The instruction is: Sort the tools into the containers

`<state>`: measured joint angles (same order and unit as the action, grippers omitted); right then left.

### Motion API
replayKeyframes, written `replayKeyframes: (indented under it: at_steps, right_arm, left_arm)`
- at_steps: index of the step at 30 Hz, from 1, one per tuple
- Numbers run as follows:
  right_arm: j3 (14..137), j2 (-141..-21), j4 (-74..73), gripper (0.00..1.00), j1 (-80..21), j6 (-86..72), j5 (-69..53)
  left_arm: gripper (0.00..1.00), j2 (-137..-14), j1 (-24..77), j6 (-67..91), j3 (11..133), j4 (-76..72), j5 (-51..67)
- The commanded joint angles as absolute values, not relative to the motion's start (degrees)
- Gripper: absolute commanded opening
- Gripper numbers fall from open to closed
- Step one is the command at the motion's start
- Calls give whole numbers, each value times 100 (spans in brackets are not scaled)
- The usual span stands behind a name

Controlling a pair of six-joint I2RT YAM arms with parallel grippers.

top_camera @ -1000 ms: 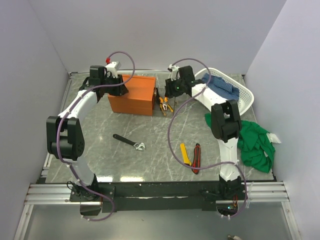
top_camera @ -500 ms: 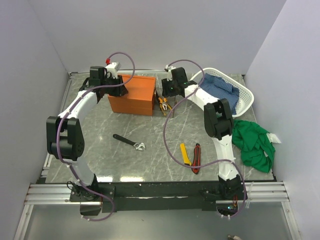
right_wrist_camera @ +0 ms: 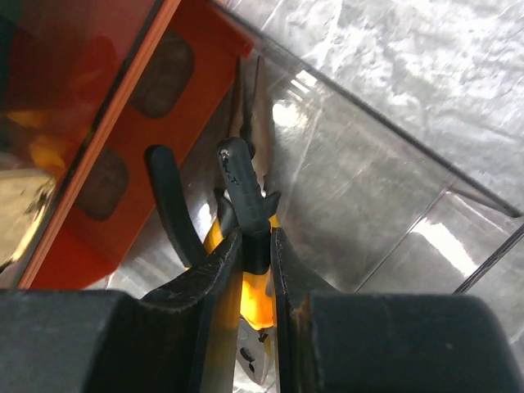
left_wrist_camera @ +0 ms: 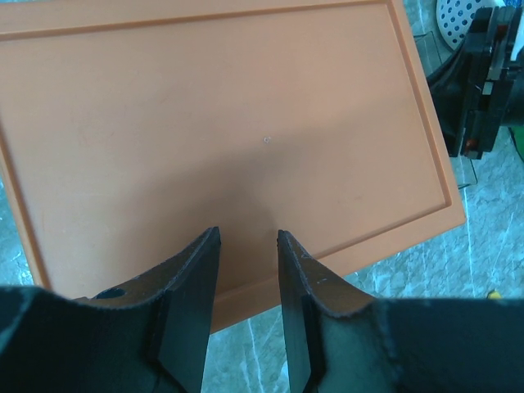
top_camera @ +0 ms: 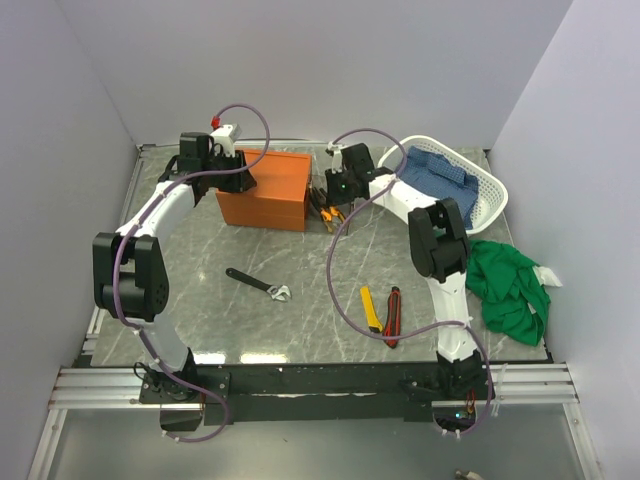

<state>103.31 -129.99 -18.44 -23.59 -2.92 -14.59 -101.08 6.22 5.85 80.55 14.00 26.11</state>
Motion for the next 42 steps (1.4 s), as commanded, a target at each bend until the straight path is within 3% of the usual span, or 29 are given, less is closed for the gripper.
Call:
replayKeyframes:
  at_steps: [1, 2, 5, 11, 15, 24, 31, 38, 42]
  right_arm:
    - [10151, -12419, -2048, 33, -2435, -386, -1521]
    - [10143, -12384, -2004, 47, -2435, -404, -1460]
    - [10186, -12077, -1960, 55, -2400, -264, -1388]
    - [9959, -10847, -2510, 57, -2347, 447, -1678]
    - [8750, -9865, -3268, 59, -2338, 870, -1389]
    - [6366, -8184, -4051, 72, -2795, 28, -1389]
    - [5556, -8051, -4464, 73, -2865, -580, -1581]
    - [5546, -8534, -4588, 75, -3480, -589, -1924]
    - [5546, -8762, -4597, 75, -3691, -799, -1540]
  left_arm:
    - [41, -9949, 633, 703, 7954, 1134, 2725]
    - [40, -9941, 633, 712, 7937, 1116, 2733]
    - [41, -9905, 633, 721, 7937, 1116, 2760]
    - [41, -9879, 633, 765, 7910, 1081, 2804]
    - [41, -9879, 633, 791, 7936, 1063, 2786]
    - [42, -10063, 624, 852, 8288, 1336, 2444]
    - [43, -10265, 624, 1142, 8464, 1345, 2452]
    - [42, -10397, 633, 1353, 8736, 1169, 2724]
    - [42, -10363, 624, 1607, 9008, 1169, 2856]
